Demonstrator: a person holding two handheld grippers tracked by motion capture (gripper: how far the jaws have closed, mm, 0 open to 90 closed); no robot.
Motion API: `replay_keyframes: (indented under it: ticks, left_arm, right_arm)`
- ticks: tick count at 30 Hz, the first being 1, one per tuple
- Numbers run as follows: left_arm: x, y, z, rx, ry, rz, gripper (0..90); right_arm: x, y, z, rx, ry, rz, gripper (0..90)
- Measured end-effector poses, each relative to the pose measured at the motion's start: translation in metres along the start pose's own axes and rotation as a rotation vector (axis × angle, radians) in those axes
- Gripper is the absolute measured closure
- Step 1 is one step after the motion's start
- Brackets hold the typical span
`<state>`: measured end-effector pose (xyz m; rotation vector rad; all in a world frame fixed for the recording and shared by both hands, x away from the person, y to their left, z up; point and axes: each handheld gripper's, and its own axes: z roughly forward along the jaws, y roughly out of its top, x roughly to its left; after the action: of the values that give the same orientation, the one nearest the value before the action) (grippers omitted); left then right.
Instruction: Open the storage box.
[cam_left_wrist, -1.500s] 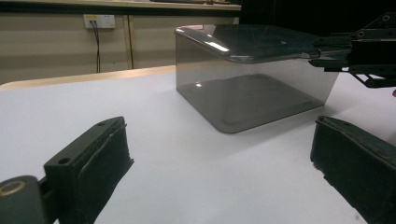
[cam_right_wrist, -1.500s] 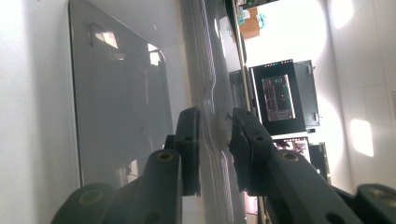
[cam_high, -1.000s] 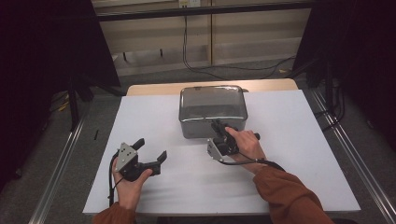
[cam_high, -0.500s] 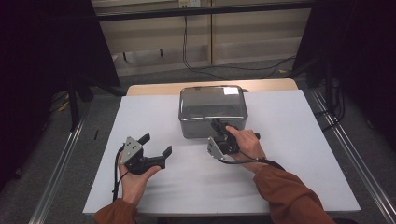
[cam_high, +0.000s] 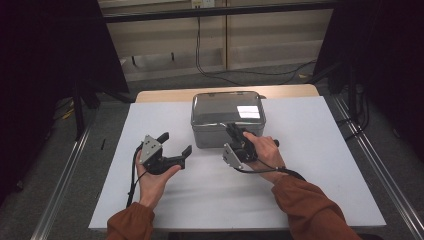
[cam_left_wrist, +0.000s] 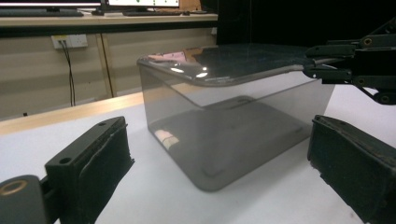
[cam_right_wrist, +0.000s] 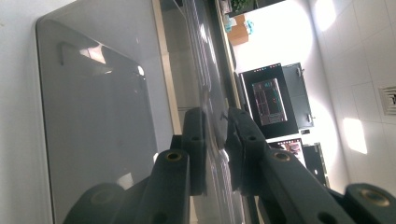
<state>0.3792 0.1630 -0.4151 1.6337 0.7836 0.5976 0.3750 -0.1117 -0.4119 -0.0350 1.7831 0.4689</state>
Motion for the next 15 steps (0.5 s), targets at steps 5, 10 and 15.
replay_keyframes:
  ticks: [5,10,15]
  left_arm:
    - [0.002,0.005,0.014,0.0,-0.001,-0.009,5.4]
    - [0.005,0.009,0.029,0.003,-0.001,0.016,5.1]
    - [0.009,0.012,0.042,-0.004,0.027,0.047,5.6]
  right_arm:
    - [-0.005,0.001,0.0,-0.009,-0.006,0.006,78.1]
    - [-0.012,0.001,0.0,-0.013,-0.002,0.027,78.2]
    - [-0.02,0.002,0.001,-0.023,-0.007,0.035,78.7]
